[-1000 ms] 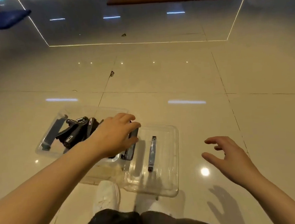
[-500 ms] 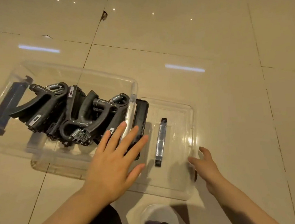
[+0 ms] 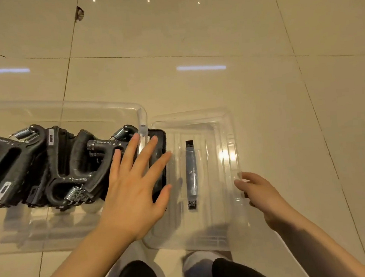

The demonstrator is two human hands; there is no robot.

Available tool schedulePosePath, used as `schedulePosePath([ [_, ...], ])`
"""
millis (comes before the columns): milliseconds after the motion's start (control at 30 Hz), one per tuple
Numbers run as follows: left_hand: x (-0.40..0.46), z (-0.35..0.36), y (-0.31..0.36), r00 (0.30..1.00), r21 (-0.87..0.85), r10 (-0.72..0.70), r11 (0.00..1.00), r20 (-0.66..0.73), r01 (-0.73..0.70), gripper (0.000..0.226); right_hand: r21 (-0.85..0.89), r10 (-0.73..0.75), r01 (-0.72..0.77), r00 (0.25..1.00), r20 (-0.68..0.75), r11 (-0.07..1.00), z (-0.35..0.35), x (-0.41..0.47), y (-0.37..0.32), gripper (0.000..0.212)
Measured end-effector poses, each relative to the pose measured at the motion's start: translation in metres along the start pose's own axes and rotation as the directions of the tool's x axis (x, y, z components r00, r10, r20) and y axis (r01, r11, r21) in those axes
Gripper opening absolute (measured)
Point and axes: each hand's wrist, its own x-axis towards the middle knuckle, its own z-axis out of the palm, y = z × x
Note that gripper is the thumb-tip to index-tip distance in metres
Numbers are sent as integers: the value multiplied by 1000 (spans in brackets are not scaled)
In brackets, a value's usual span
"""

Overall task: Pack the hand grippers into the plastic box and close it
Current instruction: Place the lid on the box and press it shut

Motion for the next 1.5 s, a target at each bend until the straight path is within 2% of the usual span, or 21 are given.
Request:
schedulePosePath([
  [100,2,-1,0,1000,-33,7,999,-5,-8,54,-33,-50,51,999,8,998,-4,-10,-5,41],
  [233,3,-1,-1,1000,-47,24,999,-14,-24,53,6,-112,112,993,32,994,-5,-30,-13,26],
  [367,4,0,-1,999,-35,30,999,-25,-31,56,104,-189,183,981,52,978,7,-53,-22,28],
  [500,2,0,-2,998,-23,36,999,-53,-37,58,296,-270,284,959,-89,912,22,-78,-27,28],
  [600,0,-1,0,992,-69,51,996,-116,-59,57,350,-364,423,904,-224,836,29,-101,-31,28],
  [667,1,-3,1,980,-131,81,986,-183,-106,55,306,-445,520,850,-284,798,32,-115,-34,30],
  [733,-2,-9,2,954,-210,88,966,-287,-153,54,177,-547,620,770,-329,765,34,-125,-34,33],
  [800,-9,-22,4,918,-299,58,936,-391,-186,53,-27,-674,711,652,-349,702,36,-128,-37,33],
  [900,-27,-46,-4,885,-266,88,936,-456,-230,53,-287,-818,774,480,-316,565,40,-128,-38,38],
  [1000,-44,-72,-26,851,-15,260,954,-456,-299,53,-420,-898,798,338,-283,433,56,-133,-35,40],
  [1100,-46,-89,-41,785,201,391,920,-480,-335,51,-512,-954,805,234,-189,299,79,-136,-36,39],
  [1167,-46,-89,-45,756,255,412,911,-509,-325,51,-553,-981,812,173,-83,190,95,-135,-36,38],
  [1267,-55,-76,-53,768,256,401,915,-499,-312,42,-574,-989,816,129,68,67,109,-135,-40,35],
  [1367,-73,-67,-73,823,258,362,927,-437,-271,38,-573,-981,819,85,174,-31,122,-131,-44,33],
  [1500,-100,-67,-108,905,214,231,963,-357,-161,41,-618,-937,770,84,339,-155,151,-122,-54,56],
])
